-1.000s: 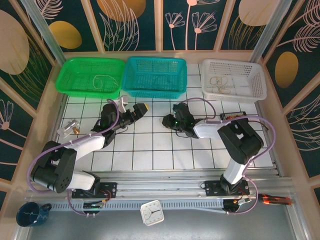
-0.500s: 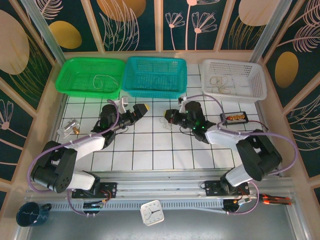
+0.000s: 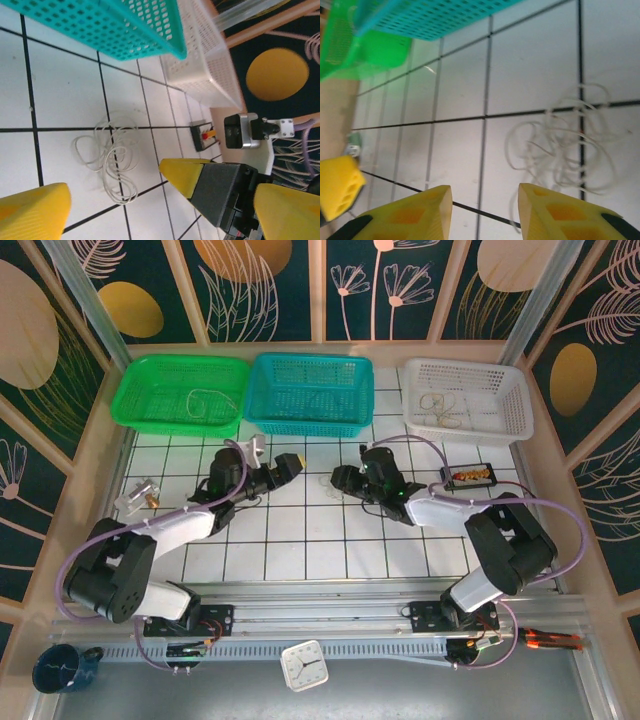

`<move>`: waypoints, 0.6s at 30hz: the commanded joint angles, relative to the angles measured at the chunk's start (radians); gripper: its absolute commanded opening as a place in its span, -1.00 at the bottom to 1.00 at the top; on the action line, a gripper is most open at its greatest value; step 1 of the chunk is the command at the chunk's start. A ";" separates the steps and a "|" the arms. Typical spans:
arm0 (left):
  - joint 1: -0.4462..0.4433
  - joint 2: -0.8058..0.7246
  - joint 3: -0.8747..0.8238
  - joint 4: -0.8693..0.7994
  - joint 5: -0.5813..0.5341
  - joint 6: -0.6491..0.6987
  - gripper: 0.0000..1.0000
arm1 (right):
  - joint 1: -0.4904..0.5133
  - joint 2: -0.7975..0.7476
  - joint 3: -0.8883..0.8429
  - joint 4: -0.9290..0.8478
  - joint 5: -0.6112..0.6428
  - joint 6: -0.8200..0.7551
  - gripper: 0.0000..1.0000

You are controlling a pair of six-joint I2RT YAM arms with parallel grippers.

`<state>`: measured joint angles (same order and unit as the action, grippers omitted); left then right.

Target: Untangle the cables

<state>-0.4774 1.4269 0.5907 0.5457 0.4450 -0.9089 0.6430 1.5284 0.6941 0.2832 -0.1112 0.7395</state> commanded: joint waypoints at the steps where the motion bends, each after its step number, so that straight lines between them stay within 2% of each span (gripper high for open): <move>1: -0.053 0.063 0.053 -0.090 -0.040 0.092 0.65 | -0.012 -0.022 -0.046 -0.032 0.083 0.005 -0.20; 4: -0.112 0.115 0.056 -0.042 -0.049 0.022 0.54 | -0.032 -0.069 -0.087 -0.032 0.097 0.009 -0.20; 7: -0.156 0.142 0.037 0.037 -0.084 -0.094 0.51 | -0.055 -0.113 -0.114 -0.036 0.103 0.009 -0.20; 10: -0.183 0.143 -0.015 0.149 -0.133 -0.252 0.49 | -0.070 -0.148 -0.131 -0.043 0.112 0.005 -0.20; 14: -0.216 0.136 -0.047 0.209 -0.211 -0.397 0.48 | -0.078 -0.180 -0.144 -0.043 0.123 0.003 -0.20; 18: -0.243 0.170 -0.063 0.301 -0.240 -0.552 0.34 | -0.087 -0.196 -0.158 -0.031 0.123 0.006 -0.20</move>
<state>-0.7036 1.5715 0.5400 0.7200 0.2596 -1.2819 0.5674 1.3521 0.5552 0.2462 -0.0193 0.7422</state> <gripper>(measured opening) 0.675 0.400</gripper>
